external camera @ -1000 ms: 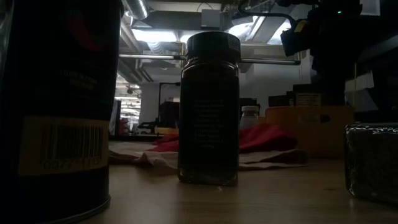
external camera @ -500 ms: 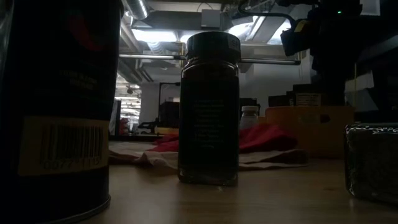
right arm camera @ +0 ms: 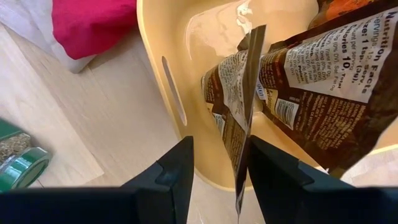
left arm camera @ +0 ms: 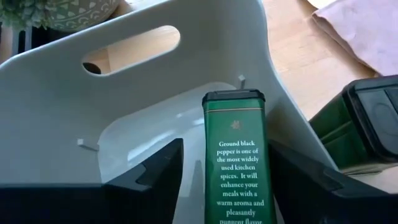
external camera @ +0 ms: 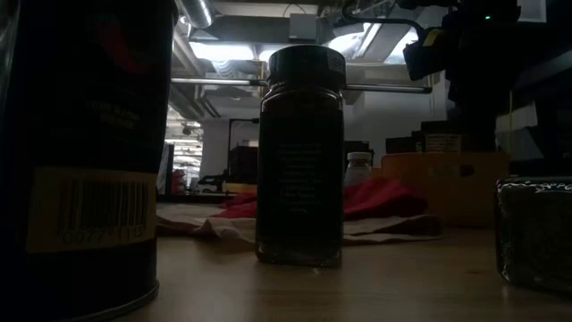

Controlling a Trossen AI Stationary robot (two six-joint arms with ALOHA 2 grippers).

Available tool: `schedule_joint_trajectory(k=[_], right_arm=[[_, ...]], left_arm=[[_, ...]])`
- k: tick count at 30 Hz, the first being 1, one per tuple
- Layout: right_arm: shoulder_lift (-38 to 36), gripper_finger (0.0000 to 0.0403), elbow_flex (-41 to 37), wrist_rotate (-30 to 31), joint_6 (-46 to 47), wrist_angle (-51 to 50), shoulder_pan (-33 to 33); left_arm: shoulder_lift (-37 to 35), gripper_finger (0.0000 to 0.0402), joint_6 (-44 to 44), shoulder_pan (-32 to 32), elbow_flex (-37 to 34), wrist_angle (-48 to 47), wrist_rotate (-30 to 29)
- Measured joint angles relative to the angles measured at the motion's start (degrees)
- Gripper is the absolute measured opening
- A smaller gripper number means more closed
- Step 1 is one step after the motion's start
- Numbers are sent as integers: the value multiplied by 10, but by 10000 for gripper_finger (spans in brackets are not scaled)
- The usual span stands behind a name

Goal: Sort spices by type
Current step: Put the top green seasoning can into the white bin

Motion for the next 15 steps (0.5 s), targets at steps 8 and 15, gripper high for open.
schedule_joint_trajectory(k=[8,15], right_arm=[[0,145,0,0,0,0,0],[0,145,0,0,0,4,0]], left_arm=[[0,161,-20,0,0,-2,-2],[-3,95,-23,-1,0,-4,-3]])
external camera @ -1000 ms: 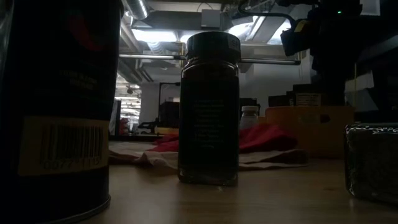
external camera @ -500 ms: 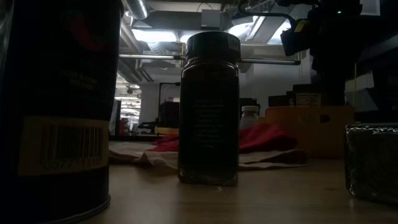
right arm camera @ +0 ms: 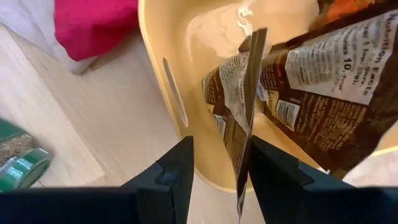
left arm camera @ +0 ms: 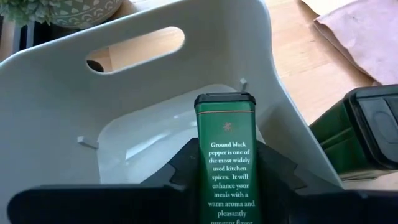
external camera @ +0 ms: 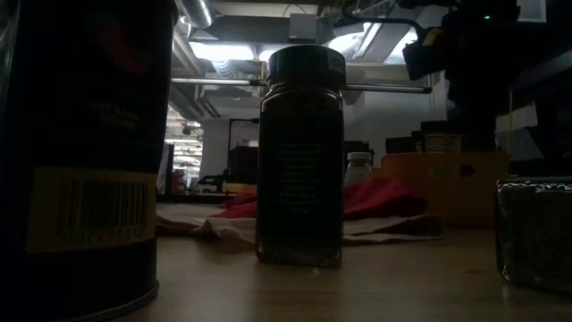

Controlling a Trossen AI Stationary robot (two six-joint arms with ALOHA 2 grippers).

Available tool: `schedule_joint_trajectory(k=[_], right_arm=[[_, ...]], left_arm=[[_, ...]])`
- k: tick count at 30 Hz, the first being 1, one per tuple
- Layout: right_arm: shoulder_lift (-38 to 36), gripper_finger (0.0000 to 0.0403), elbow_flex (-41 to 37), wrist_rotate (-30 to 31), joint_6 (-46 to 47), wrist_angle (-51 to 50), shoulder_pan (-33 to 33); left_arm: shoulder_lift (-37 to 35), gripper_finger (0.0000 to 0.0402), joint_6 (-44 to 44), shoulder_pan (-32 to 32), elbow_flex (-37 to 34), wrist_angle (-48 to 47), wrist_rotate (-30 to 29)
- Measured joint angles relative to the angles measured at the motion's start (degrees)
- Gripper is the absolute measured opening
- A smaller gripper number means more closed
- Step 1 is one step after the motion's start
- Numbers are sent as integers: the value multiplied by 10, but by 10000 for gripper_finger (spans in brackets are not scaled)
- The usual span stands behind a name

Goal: Sort spices by type
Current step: Put the top green seasoning can into the white bin

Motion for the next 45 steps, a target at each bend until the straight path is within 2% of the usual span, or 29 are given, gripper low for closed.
schedule_joint_trajectory(k=[7,15,27,39,45], right_arm=[[0,145,0,0,-31,43,0],[0,145,0,0,-79,94,0],[0,145,0,-1,-181,191,0],[0,145,0,-1,-213,253,0],[0,145,0,-2,-276,348,0]], left_arm=[[-9,95,-1,0,2,-3,-4],[-38,95,19,0,37,-61,-26],[-88,95,92,-1,61,-60,-92],[-96,95,109,-1,61,-60,-107],[-98,95,110,-1,61,-60,-129]])
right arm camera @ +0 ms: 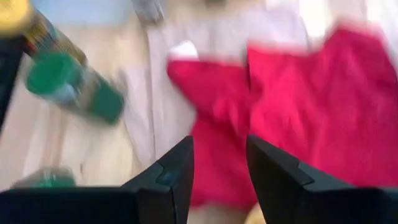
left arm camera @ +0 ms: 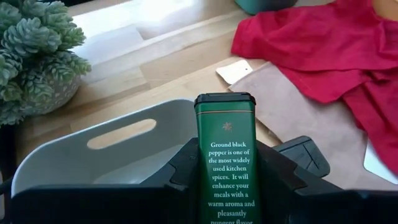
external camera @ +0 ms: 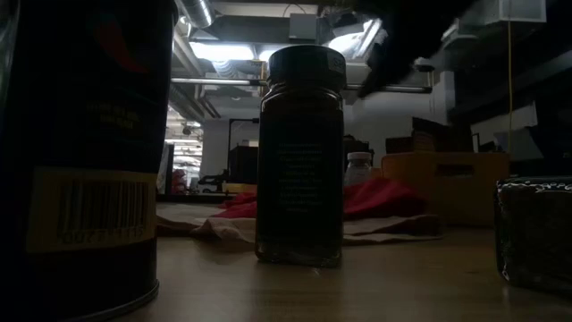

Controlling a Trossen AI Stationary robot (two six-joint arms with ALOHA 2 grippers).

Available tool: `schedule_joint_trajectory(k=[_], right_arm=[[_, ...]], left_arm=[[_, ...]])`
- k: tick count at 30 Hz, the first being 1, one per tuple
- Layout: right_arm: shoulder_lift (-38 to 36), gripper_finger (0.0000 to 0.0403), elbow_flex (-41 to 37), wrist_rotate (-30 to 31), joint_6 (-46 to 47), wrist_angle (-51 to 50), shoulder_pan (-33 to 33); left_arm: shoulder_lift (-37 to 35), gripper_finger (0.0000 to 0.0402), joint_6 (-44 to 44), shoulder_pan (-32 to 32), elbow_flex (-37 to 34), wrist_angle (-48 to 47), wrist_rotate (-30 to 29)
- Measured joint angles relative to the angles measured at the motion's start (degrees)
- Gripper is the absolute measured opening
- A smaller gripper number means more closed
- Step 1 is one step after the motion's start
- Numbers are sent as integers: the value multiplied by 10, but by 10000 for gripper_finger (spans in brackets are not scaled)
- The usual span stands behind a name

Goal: Sort spices by type
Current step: Put the top green seasoning can into the white bin

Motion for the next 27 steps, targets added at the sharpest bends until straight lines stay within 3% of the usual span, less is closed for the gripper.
schedule_joint_trajectory(k=[7,12,15,20,27], right_arm=[[0,145,0,23,-74,175,0],[0,145,0,25,-99,260,-9],[0,145,0,24,-98,280,-20],[0,145,0,-1,-98,286,-41],[0,145,0,-11,-97,287,-46]], left_arm=[[-25,95,21,0,0,3,-38],[-53,95,42,0,0,10,-113],[-65,95,79,0,0,52,-189],[-65,95,245,3,0,200,-277],[-65,95,528,18,0,447,-284]])
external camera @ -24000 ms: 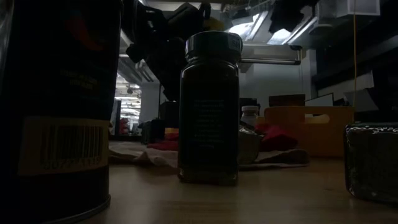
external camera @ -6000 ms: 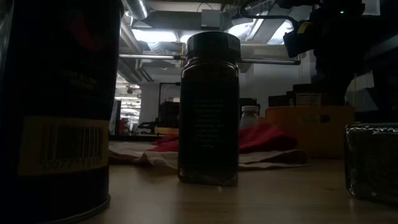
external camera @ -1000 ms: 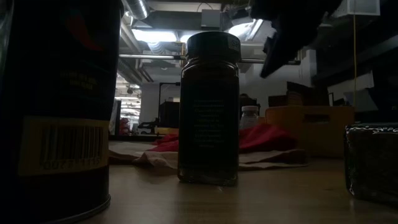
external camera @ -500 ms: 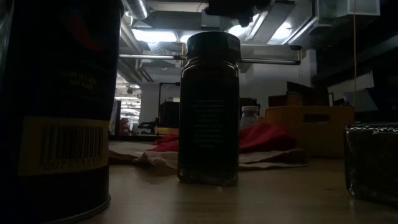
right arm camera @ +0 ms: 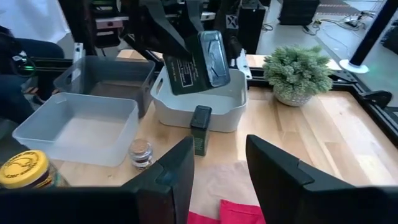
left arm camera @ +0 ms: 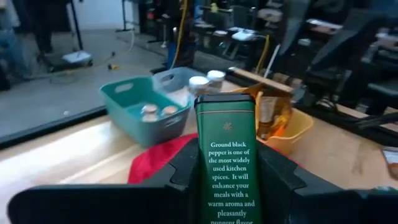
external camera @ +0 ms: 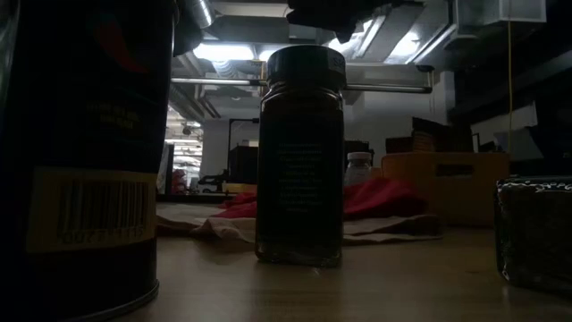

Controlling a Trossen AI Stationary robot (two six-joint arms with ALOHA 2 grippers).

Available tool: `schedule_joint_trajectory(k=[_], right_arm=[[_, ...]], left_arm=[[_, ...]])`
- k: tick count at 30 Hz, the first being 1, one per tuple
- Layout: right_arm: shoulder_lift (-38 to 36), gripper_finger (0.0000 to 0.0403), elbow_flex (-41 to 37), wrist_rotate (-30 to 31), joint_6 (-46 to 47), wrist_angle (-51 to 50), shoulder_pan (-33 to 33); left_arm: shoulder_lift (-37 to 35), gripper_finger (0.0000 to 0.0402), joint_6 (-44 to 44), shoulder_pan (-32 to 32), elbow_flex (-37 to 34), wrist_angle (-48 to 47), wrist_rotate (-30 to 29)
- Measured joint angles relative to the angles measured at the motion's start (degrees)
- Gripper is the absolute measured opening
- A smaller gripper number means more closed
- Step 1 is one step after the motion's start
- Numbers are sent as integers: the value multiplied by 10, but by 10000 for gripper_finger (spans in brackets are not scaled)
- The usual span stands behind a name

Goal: Sort spices by type
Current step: Put the top green seasoning can into the white bin

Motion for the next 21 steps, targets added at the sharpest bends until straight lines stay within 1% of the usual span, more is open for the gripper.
schedule_joint_trajectory(k=[2,5,7,13,15,18,21], right_arm=[[0,145,0,-6,0,0,0],[0,153,0,-15,0,0,0],[0,169,0,-16,0,0,0],[0,239,0,-16,0,5,0],[0,256,0,-16,0,5,0],[0,271,0,-27,0,5,0],[0,275,0,-65,-3,5,0]], left_arm=[[0,95,74,4,0,59,3],[0,95,171,14,0,136,31],[3,95,224,22,0,181,53],[26,95,378,52,0,314,108],[35,95,432,62,0,373,122],[46,95,521,75,0,466,149],[51,95,588,86,0,538,180]])
